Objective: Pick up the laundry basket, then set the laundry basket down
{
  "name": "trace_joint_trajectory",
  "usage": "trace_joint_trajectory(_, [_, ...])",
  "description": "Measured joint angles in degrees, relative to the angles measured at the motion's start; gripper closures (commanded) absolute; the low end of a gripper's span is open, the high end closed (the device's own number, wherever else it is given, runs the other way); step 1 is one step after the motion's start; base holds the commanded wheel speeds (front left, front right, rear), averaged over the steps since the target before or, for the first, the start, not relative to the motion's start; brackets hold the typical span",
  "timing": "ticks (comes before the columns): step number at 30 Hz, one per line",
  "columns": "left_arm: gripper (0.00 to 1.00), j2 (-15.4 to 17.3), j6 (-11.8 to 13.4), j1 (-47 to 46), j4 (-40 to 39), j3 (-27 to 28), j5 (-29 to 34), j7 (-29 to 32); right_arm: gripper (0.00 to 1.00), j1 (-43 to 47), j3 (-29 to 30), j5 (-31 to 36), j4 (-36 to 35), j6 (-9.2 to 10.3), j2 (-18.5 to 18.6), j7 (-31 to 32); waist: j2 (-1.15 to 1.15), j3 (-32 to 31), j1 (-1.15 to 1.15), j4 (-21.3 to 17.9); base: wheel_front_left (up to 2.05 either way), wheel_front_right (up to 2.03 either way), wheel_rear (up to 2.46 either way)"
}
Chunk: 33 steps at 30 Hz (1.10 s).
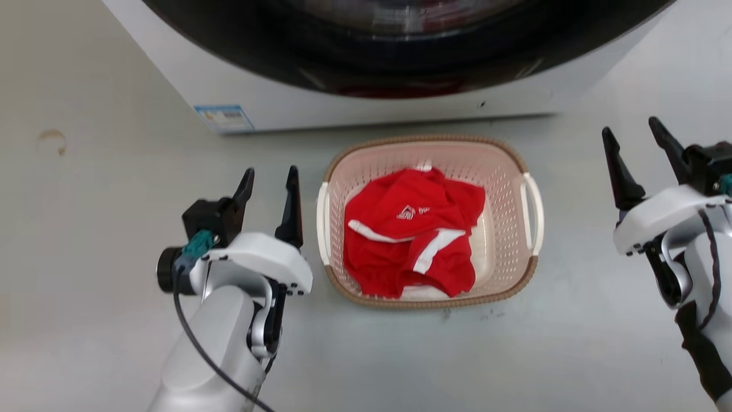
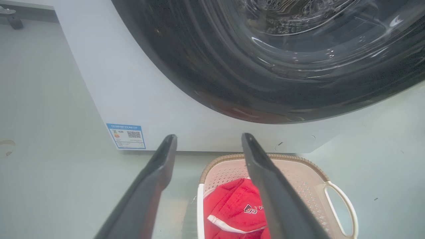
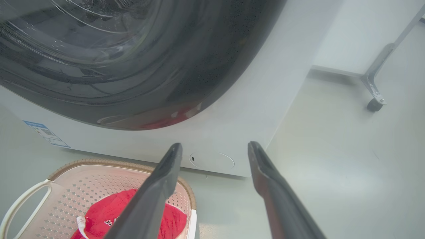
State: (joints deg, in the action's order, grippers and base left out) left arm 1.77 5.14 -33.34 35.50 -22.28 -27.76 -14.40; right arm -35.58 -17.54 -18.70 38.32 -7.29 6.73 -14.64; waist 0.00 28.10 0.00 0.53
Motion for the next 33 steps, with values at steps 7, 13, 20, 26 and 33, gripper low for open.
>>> trace_joint_trajectory(7, [0.00, 0.0, -2.7, 8.8, -4.2, 6.4, 3.5, 0.0, 0.00, 7.7, 4.0, 2.9, -4.2, 0.01, -0.5, 0.0, 0.00, -9.0, 0.00, -0.4, 0.00, 0.00, 0.00])
trace_joint_trajectory(13, [0.00, 0.1, -5.0, 17.4, -7.8, 10.6, 5.7, 0.0, 0.00, 15.2, 6.2, 4.8, -8.3, 0.00, -0.7, 0.0, 0.00, -16.4, 0.00, -0.6, 0.00, 0.00, 0.00])
trace_joint_trajectory(20, [0.00, 0.3, -6.2, 27.3, -13.0, 15.6, 6.9, 0.0, 0.00, 23.5, 7.6, 6.7, -12.1, 0.01, -1.2, 0.0, 0.00, -23.7, 0.00, -0.9, 0.00, 0.00, 0.00])
trace_joint_trajectory(26, [0.00, 0.7, -7.0, 34.2, -17.5, 18.6, 8.5, 0.0, 0.00, 29.2, 8.4, 7.9, -15.3, 0.01, -1.9, 0.0, 0.00, -28.3, 0.00, -1.3, 0.00, 0.00, 0.00])
trace_joint_trajectory(33, [0.00, 0.8, -6.7, 38.4, -22.4, 19.4, 10.3, 0.0, 0.00, 33.5, 10.5, 9.3, -19.2, 0.01, -2.7, 0.1, 0.00, -30.6, 0.00, -1.5, 0.00, 0.00, 0.00])
